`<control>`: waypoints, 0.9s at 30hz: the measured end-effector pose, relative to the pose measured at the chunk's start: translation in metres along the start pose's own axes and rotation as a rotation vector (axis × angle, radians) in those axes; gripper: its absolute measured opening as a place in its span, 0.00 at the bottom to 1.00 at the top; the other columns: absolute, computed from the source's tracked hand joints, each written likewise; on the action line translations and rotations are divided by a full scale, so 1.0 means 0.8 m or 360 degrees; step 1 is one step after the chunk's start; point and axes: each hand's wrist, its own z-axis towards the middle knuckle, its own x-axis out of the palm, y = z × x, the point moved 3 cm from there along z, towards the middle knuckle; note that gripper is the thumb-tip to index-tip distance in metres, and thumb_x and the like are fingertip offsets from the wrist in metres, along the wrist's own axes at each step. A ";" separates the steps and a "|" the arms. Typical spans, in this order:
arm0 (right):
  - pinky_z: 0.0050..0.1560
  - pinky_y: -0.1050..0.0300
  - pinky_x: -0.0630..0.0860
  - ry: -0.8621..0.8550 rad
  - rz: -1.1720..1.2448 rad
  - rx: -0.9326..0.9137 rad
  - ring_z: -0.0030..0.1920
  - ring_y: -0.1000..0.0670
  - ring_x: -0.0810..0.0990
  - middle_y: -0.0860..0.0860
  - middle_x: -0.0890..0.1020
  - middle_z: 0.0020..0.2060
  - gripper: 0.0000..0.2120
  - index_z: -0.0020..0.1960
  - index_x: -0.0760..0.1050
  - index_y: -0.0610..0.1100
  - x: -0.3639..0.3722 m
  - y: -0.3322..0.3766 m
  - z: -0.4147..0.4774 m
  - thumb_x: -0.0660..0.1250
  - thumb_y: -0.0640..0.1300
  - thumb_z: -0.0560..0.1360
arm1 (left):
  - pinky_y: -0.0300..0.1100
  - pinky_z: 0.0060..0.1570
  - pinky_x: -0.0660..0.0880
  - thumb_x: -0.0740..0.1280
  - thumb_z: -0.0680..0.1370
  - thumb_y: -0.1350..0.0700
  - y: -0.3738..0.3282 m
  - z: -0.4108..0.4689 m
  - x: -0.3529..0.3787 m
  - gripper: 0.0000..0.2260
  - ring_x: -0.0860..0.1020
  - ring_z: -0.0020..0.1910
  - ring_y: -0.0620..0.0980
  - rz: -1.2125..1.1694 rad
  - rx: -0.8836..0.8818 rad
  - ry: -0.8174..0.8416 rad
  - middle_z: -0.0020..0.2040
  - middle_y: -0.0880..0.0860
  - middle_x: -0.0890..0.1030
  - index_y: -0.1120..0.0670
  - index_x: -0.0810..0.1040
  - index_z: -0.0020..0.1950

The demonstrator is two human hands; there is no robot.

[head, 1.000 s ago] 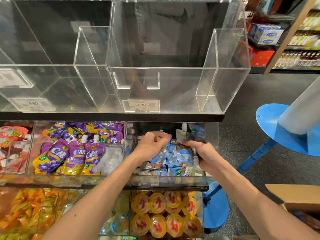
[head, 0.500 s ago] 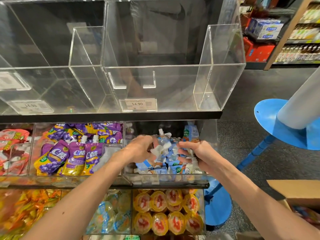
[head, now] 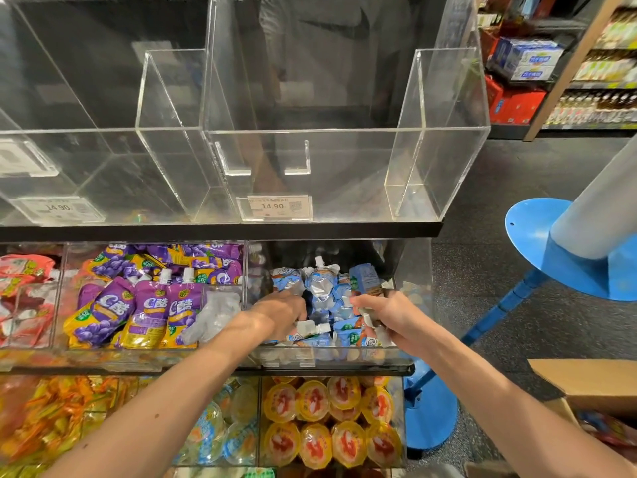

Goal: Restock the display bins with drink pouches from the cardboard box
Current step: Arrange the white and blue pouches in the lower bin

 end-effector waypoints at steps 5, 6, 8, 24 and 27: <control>0.40 0.56 0.69 -0.0007 -0.0319 -0.0114 0.41 0.50 0.72 0.49 0.77 0.44 0.16 0.59 0.74 0.39 0.005 0.007 -0.003 0.69 0.47 0.77 | 0.45 0.64 0.74 0.67 0.81 0.54 0.010 -0.011 -0.021 0.16 0.77 0.62 0.49 -0.0710 0.0004 -0.0274 0.66 0.49 0.77 0.49 0.76 0.68; 0.40 0.55 0.67 -0.0011 -0.0419 -0.0170 0.41 0.51 0.71 0.49 0.75 0.42 0.15 0.58 0.75 0.37 0.007 0.010 -0.002 0.69 0.46 0.77 | 0.45 0.61 0.76 0.65 0.82 0.51 0.009 -0.017 -0.033 0.15 0.79 0.60 0.48 -0.0993 0.0027 -0.0382 0.64 0.49 0.79 0.50 0.76 0.69; 0.37 0.56 0.66 0.0011 -0.0622 -0.0309 0.37 0.51 0.70 0.48 0.74 0.38 0.14 0.56 0.77 0.36 0.014 0.019 -0.001 0.68 0.44 0.76 | 0.42 0.53 0.80 0.61 0.83 0.47 0.002 -0.031 -0.057 0.17 0.81 0.54 0.47 -0.1417 0.0098 -0.0451 0.59 0.51 0.81 0.49 0.73 0.70; 0.52 0.59 0.73 0.0305 -0.1534 -0.0792 0.56 0.53 0.77 0.52 0.81 0.55 0.22 0.59 0.79 0.47 0.082 0.020 0.025 0.80 0.51 0.68 | 0.50 0.63 0.67 0.70 0.77 0.49 0.004 -0.053 -0.036 0.10 0.72 0.64 0.56 0.0578 -0.0223 -0.0265 0.58 0.55 0.80 0.52 0.80 0.56; 0.54 0.57 0.73 0.0326 -0.1618 -0.0820 0.61 0.49 0.74 0.50 0.80 0.58 0.20 0.60 0.78 0.47 0.092 0.009 0.030 0.77 0.49 0.71 | 0.52 0.73 0.57 0.66 0.80 0.56 -0.009 -0.048 -0.027 0.12 0.72 0.68 0.55 0.0808 -0.0298 -0.0149 0.62 0.55 0.80 0.54 0.77 0.64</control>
